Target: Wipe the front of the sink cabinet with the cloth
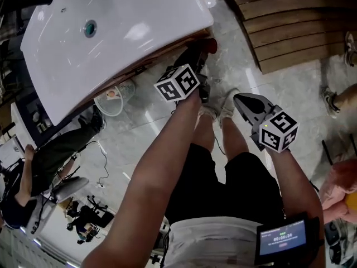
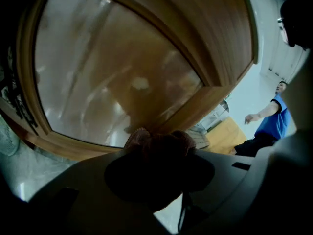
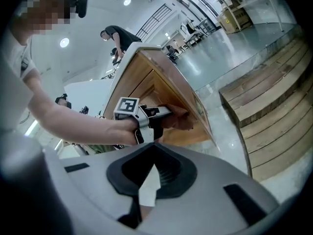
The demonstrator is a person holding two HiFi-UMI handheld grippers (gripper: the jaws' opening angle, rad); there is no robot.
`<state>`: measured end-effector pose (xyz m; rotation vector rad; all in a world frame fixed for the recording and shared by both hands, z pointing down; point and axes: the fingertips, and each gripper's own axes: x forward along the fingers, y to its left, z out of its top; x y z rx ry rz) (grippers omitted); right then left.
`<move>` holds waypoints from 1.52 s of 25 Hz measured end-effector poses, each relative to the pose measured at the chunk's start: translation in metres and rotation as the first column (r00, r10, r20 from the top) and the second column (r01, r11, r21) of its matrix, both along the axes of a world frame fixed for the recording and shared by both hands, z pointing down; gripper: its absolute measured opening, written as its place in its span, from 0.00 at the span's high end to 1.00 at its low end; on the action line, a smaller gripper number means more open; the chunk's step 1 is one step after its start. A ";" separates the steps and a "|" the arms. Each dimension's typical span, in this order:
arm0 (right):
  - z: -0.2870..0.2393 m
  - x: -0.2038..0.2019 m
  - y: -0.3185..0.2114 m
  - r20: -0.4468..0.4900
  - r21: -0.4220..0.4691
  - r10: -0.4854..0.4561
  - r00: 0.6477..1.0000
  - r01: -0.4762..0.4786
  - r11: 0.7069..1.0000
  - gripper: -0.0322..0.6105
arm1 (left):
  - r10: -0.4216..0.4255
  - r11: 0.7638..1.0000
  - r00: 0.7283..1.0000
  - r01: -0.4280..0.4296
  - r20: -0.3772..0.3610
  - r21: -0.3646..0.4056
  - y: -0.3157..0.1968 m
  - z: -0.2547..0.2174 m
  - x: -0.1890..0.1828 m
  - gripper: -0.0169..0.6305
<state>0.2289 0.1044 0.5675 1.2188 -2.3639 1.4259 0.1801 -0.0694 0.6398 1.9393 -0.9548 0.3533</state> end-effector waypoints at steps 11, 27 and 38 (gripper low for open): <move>0.000 -0.036 -0.017 0.008 0.015 -0.072 0.997 0.072 0.997 0.93 | -0.197 0.980 0.977 0.197 0.083 0.004 -0.009 0.008 -0.122 0.76; 0.009 -0.044 -0.008 0.007 -0.009 -0.092 0.996 0.092 0.996 0.93 | -0.382 0.923 0.909 0.385 0.170 0.015 -0.008 0.030 -0.229 0.76; 0.010 -0.028 -0.004 0.006 -0.004 -0.059 0.998 0.059 0.998 0.93 | -0.265 0.963 0.952 0.269 0.150 -0.008 -0.002 0.049 -0.151 0.76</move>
